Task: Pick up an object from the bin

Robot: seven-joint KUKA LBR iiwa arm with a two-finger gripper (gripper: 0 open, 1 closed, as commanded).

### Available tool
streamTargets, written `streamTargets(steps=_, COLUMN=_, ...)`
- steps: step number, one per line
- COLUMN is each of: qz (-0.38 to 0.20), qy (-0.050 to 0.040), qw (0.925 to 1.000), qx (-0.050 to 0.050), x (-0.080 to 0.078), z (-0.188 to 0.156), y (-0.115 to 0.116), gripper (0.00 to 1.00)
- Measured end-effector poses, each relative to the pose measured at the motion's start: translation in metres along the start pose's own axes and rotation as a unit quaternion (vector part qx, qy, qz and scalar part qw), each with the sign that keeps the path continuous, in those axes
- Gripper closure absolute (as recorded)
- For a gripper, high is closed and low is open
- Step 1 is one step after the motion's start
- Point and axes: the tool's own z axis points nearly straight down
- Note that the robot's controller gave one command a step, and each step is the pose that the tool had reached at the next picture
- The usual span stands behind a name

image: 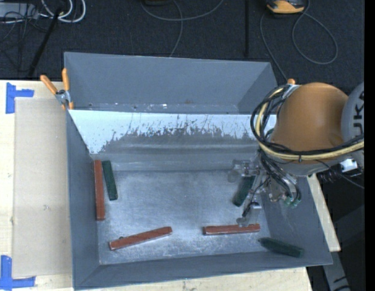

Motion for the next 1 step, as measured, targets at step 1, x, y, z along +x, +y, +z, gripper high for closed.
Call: streamTargets(steps=1, qz=0.021, qy=-0.0015, qw=0.9998, qx=0.0, x=0.0395, z=0.133, y=0.0165, gripper=0.0)
